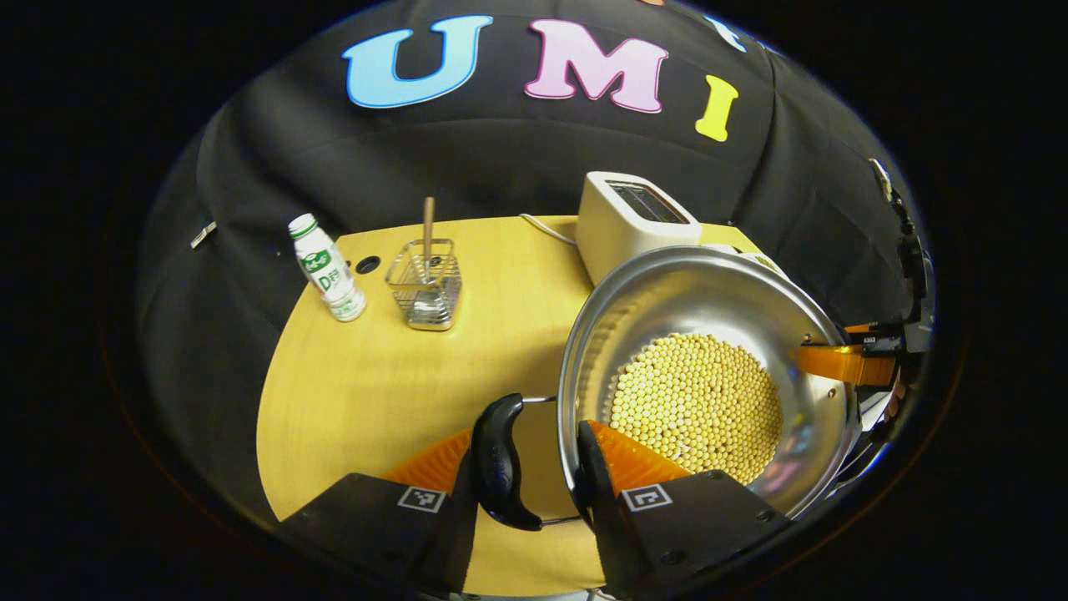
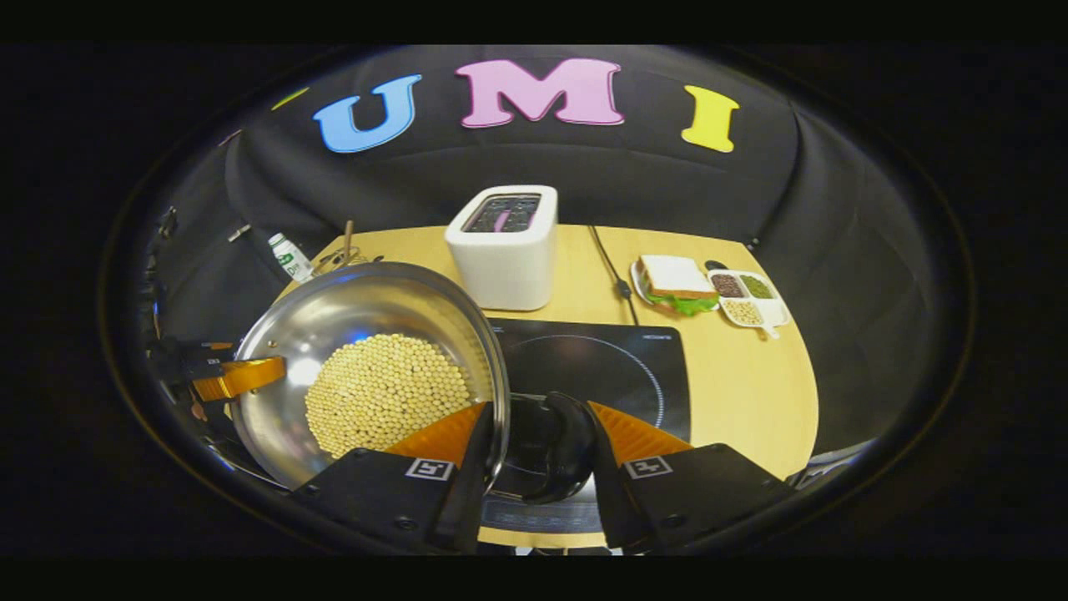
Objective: First push the handle of the pot to place it horizontally, then grasp the pot with both hands and set it on the induction cooktop.
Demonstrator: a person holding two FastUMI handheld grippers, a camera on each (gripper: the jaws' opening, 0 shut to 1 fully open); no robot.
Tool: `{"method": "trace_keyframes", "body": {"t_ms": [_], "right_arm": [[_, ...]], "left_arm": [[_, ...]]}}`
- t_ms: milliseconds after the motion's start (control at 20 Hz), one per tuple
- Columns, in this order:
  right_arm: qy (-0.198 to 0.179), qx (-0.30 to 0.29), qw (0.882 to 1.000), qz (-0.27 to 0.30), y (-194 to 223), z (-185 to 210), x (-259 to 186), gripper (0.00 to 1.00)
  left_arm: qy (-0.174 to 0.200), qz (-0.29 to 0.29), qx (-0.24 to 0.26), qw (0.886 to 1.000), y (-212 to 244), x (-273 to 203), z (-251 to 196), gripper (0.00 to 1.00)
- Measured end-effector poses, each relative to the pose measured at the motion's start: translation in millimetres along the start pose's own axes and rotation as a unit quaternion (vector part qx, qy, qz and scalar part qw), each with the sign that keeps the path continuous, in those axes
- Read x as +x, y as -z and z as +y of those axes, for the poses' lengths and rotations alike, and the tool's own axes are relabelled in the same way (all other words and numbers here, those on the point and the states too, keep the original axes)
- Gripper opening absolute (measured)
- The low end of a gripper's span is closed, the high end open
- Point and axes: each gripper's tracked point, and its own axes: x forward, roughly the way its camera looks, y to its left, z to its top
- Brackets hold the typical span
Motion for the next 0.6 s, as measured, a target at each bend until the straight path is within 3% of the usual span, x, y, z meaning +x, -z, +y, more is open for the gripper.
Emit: {"method": "trace_keyframes", "body": {"t_ms": [600], "right_arm": [[0.023, 0.032, 0.999, 0.018, 14.7, -119.2, 25.1, 0.59]], "left_arm": [[0.025, 0.015, 0.023, 0.999, -19.3, 63.2, -112.0, 0.62]]}}
